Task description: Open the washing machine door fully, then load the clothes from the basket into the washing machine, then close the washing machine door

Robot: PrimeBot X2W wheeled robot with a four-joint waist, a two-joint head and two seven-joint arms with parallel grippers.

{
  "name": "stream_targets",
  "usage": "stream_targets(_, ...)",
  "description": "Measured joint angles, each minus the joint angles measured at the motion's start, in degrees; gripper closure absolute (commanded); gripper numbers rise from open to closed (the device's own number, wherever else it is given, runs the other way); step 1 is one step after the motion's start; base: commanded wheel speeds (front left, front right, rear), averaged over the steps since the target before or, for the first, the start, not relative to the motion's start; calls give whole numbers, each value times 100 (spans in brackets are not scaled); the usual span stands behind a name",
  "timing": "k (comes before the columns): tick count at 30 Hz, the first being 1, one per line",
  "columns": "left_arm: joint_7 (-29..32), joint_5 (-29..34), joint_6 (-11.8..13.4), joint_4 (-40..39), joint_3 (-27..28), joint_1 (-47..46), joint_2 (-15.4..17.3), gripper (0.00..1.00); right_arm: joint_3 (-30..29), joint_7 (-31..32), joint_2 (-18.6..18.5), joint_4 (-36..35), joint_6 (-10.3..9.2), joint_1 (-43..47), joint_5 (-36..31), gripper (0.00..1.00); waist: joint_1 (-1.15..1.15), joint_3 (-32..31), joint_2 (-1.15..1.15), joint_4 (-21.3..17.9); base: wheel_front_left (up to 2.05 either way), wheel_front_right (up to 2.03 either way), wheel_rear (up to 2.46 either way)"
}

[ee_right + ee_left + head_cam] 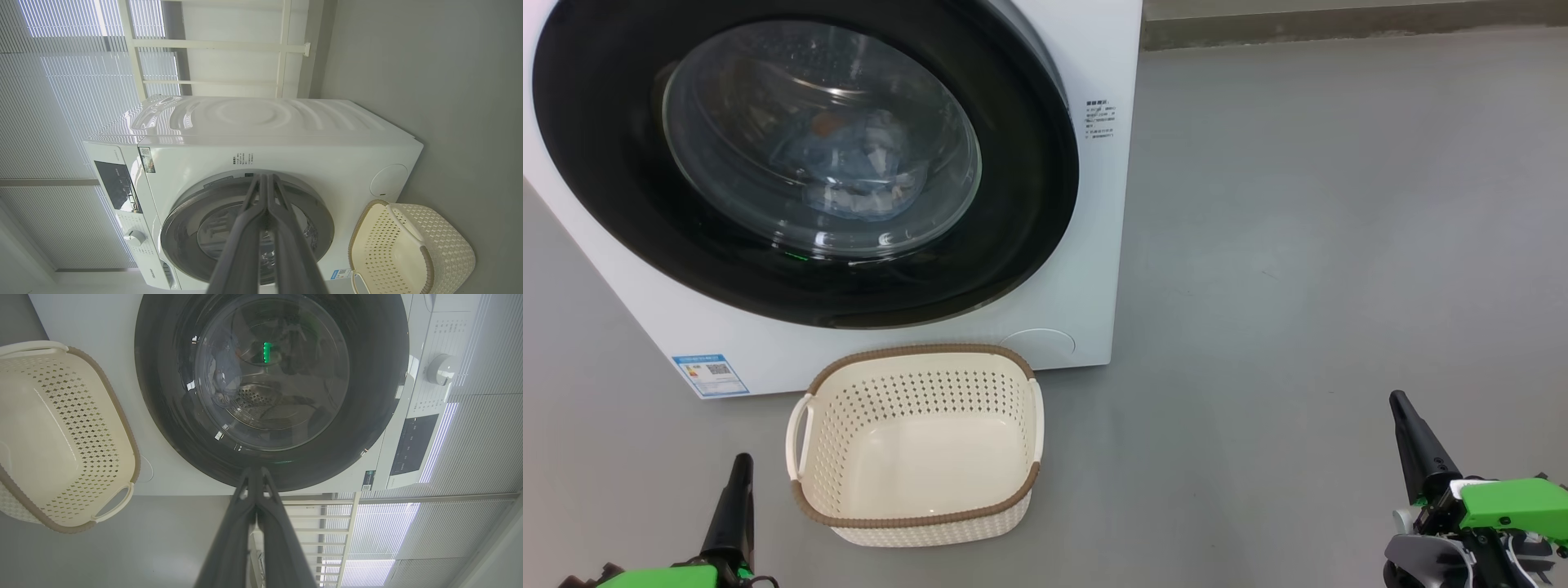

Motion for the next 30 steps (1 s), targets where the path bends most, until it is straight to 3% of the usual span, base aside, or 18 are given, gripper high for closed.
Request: stream_targets(30,0,1,0,0,0,0,0,100,2,0,0,0,0,0,2,100,0,0,0,0,0,0,0)
